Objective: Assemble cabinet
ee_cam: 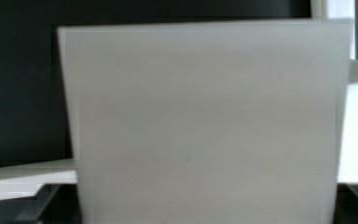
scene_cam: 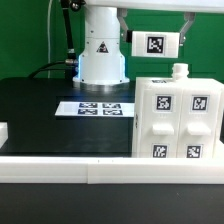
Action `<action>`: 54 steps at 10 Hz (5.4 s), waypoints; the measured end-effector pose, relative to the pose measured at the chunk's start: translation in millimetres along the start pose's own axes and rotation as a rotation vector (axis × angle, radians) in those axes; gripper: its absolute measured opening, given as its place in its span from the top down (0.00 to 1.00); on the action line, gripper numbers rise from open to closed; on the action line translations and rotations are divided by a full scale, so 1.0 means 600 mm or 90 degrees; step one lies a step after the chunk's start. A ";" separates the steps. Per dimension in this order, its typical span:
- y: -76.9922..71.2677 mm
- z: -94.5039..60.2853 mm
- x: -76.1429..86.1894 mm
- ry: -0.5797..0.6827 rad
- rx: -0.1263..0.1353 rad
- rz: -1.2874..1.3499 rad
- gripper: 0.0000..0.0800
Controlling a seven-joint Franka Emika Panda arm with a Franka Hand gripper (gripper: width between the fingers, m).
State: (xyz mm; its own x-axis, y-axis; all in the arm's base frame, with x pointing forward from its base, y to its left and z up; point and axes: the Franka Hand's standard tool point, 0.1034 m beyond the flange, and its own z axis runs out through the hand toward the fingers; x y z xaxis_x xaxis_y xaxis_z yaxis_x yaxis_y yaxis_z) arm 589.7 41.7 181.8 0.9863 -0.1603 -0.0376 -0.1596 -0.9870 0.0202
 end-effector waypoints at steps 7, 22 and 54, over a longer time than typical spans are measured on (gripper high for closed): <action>-0.055 0.014 0.024 0.016 -0.004 -0.014 0.29; -0.058 0.048 -0.011 0.040 0.002 -0.015 0.29; -0.097 0.047 -0.001 0.031 0.101 1.005 0.29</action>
Offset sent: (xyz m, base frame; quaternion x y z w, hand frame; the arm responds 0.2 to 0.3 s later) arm 0.0216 0.0213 -0.0017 -0.0037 -0.0202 0.0164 0.9997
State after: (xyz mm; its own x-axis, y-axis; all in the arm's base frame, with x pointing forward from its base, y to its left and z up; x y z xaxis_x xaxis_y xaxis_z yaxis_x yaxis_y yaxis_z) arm 597.4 98.9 152.7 -0.1684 -0.9845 -0.0498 -0.9805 0.1725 -0.0946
